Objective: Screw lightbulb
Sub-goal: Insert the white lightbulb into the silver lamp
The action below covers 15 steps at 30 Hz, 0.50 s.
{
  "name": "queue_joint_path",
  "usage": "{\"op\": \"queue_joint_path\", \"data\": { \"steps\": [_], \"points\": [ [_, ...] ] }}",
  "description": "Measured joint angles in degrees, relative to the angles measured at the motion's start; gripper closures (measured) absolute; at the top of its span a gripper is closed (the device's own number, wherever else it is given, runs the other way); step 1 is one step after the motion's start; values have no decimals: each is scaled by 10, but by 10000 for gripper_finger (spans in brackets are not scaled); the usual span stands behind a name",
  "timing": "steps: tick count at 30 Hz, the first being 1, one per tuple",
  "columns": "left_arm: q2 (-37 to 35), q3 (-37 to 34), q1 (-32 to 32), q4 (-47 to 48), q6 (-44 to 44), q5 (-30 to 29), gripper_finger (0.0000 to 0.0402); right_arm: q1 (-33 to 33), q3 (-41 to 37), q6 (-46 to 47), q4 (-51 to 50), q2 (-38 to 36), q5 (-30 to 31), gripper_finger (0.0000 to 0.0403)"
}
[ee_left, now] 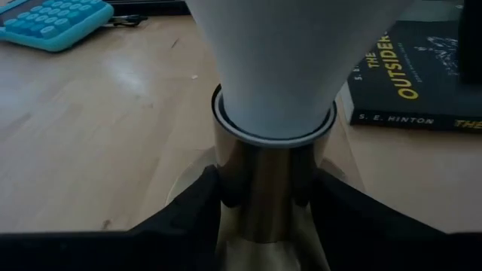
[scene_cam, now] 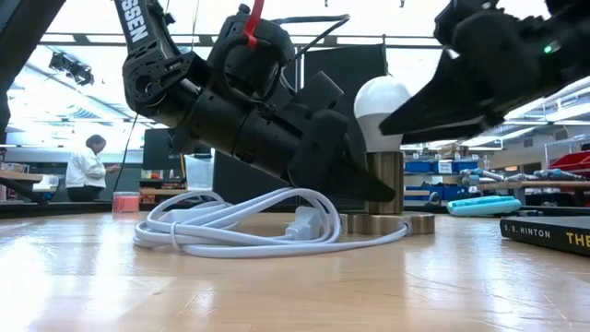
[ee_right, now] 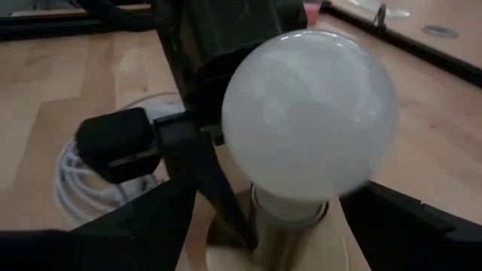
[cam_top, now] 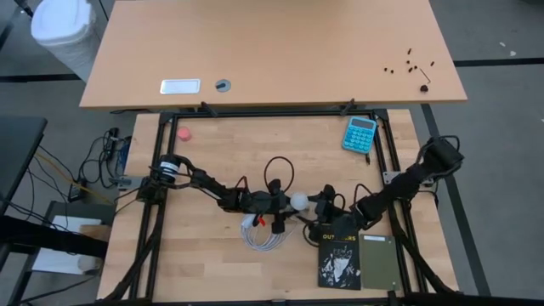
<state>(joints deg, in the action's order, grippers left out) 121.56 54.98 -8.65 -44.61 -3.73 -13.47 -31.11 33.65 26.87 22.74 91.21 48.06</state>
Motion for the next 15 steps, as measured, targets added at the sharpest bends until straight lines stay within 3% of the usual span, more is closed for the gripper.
{"op": "queue_joint_path", "data": {
  "steps": [8,15],
  "points": [
    [0,0,0,0,1,-2,217,-14,0,13,-32,-25,-6,79],
    [0,0,0,0,1,-1,217,-27,-2,14,-8,-24,-79,83]
  ]
}}
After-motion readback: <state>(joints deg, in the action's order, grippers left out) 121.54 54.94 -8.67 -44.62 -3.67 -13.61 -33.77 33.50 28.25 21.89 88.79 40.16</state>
